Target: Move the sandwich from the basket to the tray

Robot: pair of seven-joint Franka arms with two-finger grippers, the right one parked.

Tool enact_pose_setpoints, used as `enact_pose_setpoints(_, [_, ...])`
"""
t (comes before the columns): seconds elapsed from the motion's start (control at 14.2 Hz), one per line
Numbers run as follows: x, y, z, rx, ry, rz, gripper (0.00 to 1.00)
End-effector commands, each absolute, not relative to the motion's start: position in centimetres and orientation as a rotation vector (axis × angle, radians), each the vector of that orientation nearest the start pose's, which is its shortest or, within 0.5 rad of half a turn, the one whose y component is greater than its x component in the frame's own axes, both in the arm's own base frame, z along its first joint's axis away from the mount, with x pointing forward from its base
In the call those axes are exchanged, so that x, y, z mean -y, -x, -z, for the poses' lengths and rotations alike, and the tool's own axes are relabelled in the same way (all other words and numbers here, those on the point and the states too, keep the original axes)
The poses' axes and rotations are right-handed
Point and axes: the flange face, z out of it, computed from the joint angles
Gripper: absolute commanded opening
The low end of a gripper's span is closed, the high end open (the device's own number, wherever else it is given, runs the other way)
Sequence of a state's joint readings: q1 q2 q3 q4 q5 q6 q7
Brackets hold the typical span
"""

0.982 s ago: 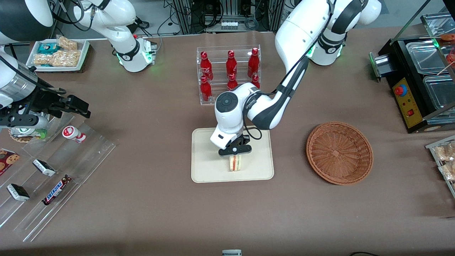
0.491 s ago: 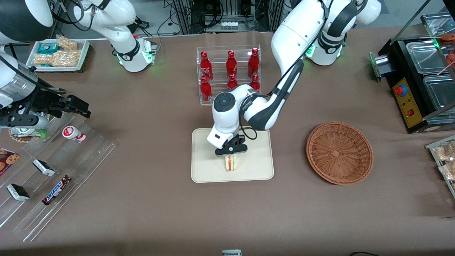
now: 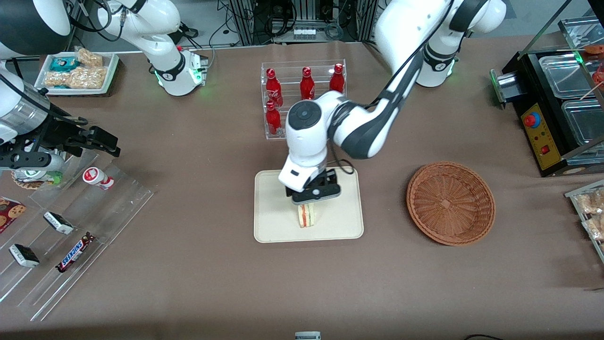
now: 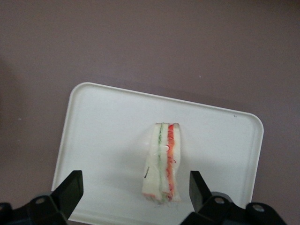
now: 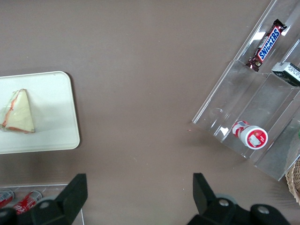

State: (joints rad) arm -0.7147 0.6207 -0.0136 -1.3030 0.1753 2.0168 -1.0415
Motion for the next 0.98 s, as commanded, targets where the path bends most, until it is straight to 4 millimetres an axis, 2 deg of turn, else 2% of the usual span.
enact_pose_setpoints(0.0, [42.8, -56.3, -43.2, 0.504, 3.044, 0.187, 1.00])
enact_pose_setpoints(0.14, [39.7, -56.3, -45.4, 0.540, 3.032, 0.151, 1.00])
enact_pose_setpoints(0.28, [34.3, -58.4, -46.4, 0.584, 3.016, 0.138, 1.00])
enact_pose_setpoints(0.35, [31.9, -58.6, -47.0, 0.560, 3.017, 0.127, 1.00])
enact_pose_setpoints(0.49, [26.4, -58.2, -47.3, 0.507, 3.017, 0.078, 1.00])
enact_pose_setpoints(0.7, [18.2, -57.3, -48.9, 0.378, 3.052, 0.025, 1.00])
enact_pose_setpoints(0.91, [12.6, -55.7, -50.6, 0.314, 3.076, 0.009, 1.00])
